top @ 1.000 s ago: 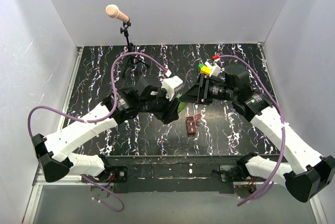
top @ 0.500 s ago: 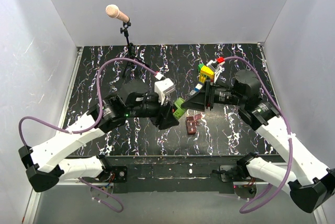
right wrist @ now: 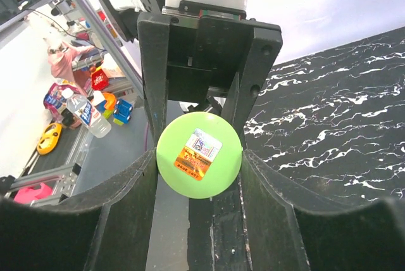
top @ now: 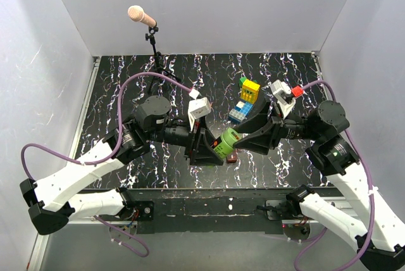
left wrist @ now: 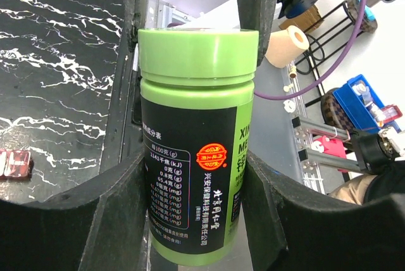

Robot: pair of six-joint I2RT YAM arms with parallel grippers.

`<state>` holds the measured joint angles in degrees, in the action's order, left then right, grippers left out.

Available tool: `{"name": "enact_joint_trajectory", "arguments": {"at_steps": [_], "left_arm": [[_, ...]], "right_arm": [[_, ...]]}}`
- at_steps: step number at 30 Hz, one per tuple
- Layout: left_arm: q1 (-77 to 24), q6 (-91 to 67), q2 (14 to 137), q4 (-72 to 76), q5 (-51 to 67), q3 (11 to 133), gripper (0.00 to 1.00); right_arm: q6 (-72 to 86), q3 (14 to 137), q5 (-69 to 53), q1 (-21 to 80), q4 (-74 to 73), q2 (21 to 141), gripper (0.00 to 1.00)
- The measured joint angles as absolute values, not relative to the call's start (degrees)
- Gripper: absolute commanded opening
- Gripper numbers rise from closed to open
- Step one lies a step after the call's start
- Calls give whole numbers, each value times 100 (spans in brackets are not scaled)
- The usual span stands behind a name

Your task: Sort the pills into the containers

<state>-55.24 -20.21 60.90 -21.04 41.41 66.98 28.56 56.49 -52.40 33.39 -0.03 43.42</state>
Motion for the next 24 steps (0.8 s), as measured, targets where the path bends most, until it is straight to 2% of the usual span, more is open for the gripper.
{"name": "enact_joint_trajectory", "arguments": {"at_steps": [1, 2, 5, 12, 24], "left_arm": [[-5527, -2023, 6093, -2078, 4174, 6700, 0], [-5524, -2025, 6093, -2071, 4189, 6700, 0], [-5522, -2014, 6119, -2095, 4130, 6700, 0], [-5527, -1721, 6261, -2373, 3518, 6866, 0], [-5527, -1039, 6759, -3295, 2115, 7183, 0]], "right_arm": [[2825, 5671, -5256, 3341, -3, 4333, 12], [2821, 5693, -5253, 3343, -21, 4340, 32], [2851, 5741, -5179, 3343, -119, 4405, 81], [3236, 5763, -4504, 3343, -565, 4543, 86], [3588, 6217, -3415, 3339, -1636, 4939, 89]]}}
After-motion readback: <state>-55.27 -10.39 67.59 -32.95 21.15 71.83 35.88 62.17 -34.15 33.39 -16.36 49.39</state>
